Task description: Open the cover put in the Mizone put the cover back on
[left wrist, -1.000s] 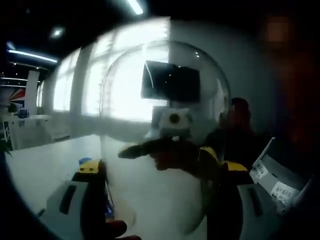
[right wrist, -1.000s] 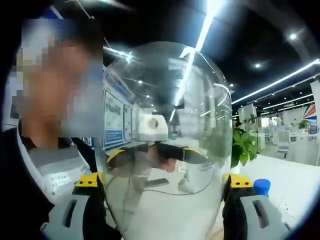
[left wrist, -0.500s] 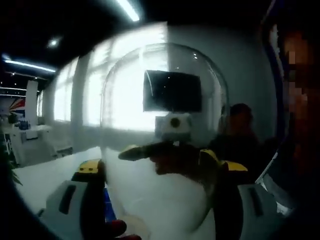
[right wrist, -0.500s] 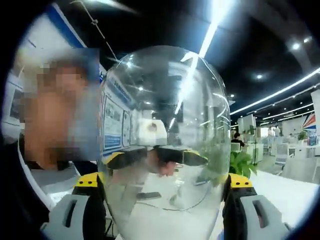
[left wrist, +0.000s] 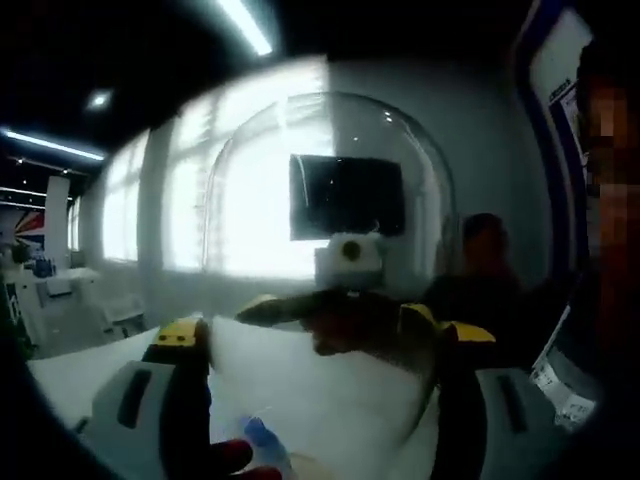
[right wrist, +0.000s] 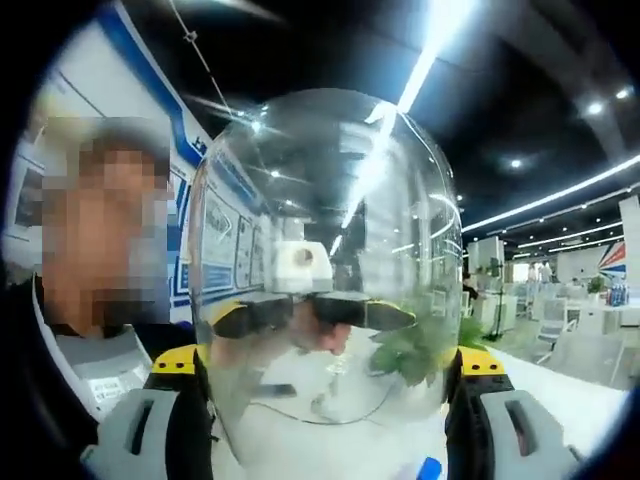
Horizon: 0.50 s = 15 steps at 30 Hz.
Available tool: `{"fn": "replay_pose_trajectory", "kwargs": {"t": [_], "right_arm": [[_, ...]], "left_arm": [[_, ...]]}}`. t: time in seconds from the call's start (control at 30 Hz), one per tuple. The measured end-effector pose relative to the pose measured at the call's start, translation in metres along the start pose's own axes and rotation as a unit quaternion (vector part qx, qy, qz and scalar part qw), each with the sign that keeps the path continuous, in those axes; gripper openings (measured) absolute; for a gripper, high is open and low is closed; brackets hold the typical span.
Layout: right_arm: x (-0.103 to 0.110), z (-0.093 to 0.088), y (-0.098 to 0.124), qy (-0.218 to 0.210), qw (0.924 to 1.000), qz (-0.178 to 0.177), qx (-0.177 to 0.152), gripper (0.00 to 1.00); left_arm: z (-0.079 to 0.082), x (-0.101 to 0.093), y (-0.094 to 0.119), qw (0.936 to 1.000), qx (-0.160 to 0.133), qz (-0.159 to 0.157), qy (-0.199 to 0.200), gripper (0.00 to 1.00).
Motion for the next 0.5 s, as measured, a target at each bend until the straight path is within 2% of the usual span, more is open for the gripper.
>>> {"fn": "replay_pose_trajectory", "kwargs": {"t": [0.23, 0.4, 0.5], "right_arm": [[-0.018, -0.011, 0.001, 0.004, 0.9998, -0.007, 0.016, 0.90], [-0.029, -0.025, 0.004, 0.012, 0.9993, -0.009, 0.035, 0.90], [-0.036, -0.032, 0.008, 0.002, 0.9993, -0.012, 0.036, 0.90]], "left_arm": [[-0.012, 0.021, -0.006, 1.0000, -0.005, -0.005, 0.000, 0.80], [-0.030, 0.033, -0.014, 0.9999, 0.004, -0.007, -0.007, 0.81], [-0.037, 0.041, -0.017, 1.0000, 0.002, -0.007, 0.005, 0.81]]}}
Point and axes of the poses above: the point that each gripper's makers call its tool centre point, and the gripper's own axes: y roughly backward along the fingers, x roughly to its left, z roughly out of its top, the point moved 8 cm from there along y, roughly backward along the fingers, and after that the axes turned 8 degrees about z, right-handed, at the moved point
